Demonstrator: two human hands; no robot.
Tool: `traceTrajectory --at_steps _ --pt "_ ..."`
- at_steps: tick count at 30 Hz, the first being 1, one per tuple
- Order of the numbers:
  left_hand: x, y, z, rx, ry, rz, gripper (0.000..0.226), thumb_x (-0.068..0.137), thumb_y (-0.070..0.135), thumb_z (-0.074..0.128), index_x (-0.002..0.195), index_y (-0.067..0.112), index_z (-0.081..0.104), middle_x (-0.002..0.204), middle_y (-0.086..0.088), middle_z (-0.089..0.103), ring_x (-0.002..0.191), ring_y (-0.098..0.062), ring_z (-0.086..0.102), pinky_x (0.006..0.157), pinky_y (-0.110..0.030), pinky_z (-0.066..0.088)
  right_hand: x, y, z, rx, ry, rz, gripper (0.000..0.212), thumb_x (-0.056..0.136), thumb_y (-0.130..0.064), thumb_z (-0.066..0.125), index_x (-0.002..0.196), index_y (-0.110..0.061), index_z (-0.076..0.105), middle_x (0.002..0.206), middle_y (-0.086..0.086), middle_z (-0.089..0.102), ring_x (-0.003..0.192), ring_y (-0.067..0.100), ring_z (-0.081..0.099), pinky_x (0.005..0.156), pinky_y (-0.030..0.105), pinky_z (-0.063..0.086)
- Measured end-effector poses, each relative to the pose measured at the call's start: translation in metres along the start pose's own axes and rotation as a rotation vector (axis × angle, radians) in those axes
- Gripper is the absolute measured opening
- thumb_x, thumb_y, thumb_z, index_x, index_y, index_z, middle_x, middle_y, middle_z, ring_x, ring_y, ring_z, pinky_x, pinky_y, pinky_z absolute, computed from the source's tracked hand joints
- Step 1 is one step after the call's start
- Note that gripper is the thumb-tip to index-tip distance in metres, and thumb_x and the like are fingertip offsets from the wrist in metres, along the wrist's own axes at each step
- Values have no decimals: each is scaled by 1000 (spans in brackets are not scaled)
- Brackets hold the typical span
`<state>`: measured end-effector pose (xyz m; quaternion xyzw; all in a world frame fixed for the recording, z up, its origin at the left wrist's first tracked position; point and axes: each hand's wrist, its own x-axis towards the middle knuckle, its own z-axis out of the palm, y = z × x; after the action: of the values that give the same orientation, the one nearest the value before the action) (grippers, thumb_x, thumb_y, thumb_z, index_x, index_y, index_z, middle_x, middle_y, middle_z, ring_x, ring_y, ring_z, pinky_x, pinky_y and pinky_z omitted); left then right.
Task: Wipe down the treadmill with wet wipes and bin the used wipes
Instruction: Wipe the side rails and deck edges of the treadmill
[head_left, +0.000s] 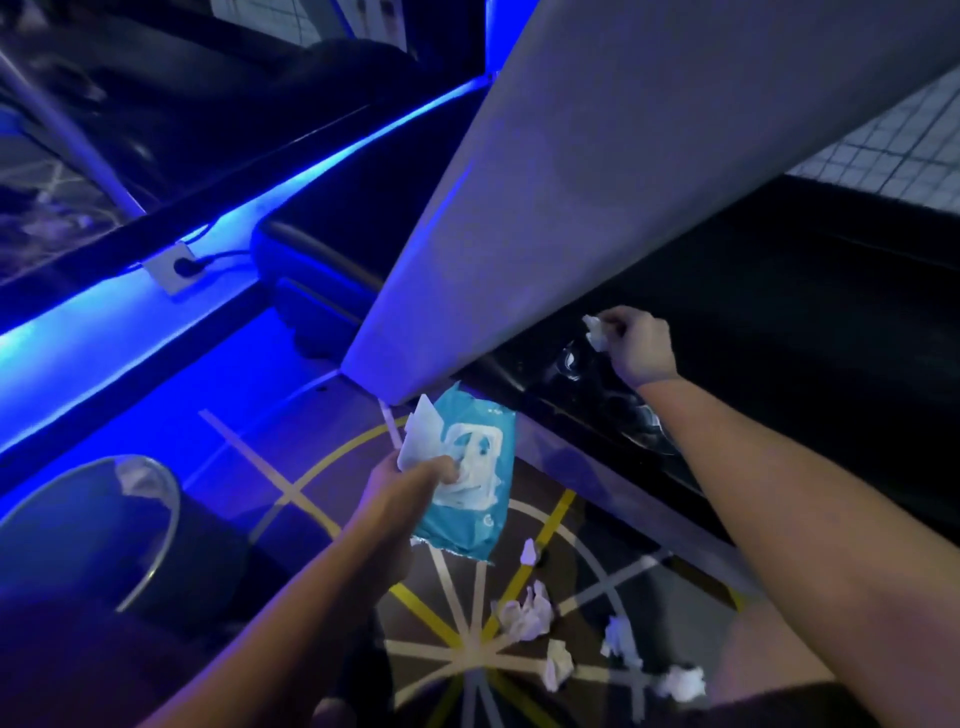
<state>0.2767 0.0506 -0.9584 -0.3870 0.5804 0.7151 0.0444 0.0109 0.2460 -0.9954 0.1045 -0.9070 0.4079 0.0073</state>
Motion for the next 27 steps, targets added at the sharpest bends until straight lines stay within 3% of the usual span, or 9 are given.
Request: traceTrajectory --at_steps 2,5,10,13,18,22,25,27 --pt "5 -1 1 4 3 2 25 92 -8 58 109 6 71 78 -9 80 58 -19 75 47 -23 54 14 6 9 -45 -44 -6 22 95 -33 69 98 -12 77 79 4 72 79 16 67 69 23 46" --pt "9 1 2 14 4 -10 27 92 -7 57 111 5 72 84 -10 80 62 -20 76 50 -24 55 24 12 22 -124 -165 17 15 93 -26 69 101 -17 79 90 11 76 89 23 70 79 29 52" --pt "14 -1 0 1 2 -28 28 91 -5 59 114 5 72 89 -12 81 66 -22 77 53 -25 57 23 8 35 -140 -259 -39 22 97 -19 63 115 -19 77 120 2 73 118 15 65 104 19 43" --pt "11 1 -2 4 2 -32 23 93 -6 59 105 8 71 79 -8 80 58 -18 75 48 -23 55 17 2 27 -169 -294 -46 22 98 -22 61 113 -24 78 121 -1 73 115 14 66 102 23 48" --pt "2 1 -5 17 -29 -27 23 93 -7 59 107 7 70 78 -7 80 58 -18 75 48 -22 55 3 -6 22 -339 -456 -150 37 91 -1 55 110 -22 79 120 -1 73 117 15 65 98 12 40" --pt "-10 0 -5 20 -37 10 31 83 1 70 113 5 71 92 -13 81 67 -22 77 53 -25 58 -12 -13 9 -375 -520 -208 14 95 -23 69 102 -25 81 108 -1 76 105 13 68 83 8 39" --pt "-17 -2 -6 9 -39 19 37 79 3 71 116 3 72 97 -16 81 69 -24 77 55 -26 59 -17 -14 -7 -307 -391 -167 11 93 -24 70 98 -24 80 95 2 77 94 16 71 85 23 52" --pt "-24 -3 -6 5 -43 17 38 76 6 73 113 3 71 95 -16 80 66 -23 77 52 -26 58 -22 -11 -17 -213 -211 -103 11 94 -22 69 97 -21 80 89 2 75 87 14 69 74 14 48"
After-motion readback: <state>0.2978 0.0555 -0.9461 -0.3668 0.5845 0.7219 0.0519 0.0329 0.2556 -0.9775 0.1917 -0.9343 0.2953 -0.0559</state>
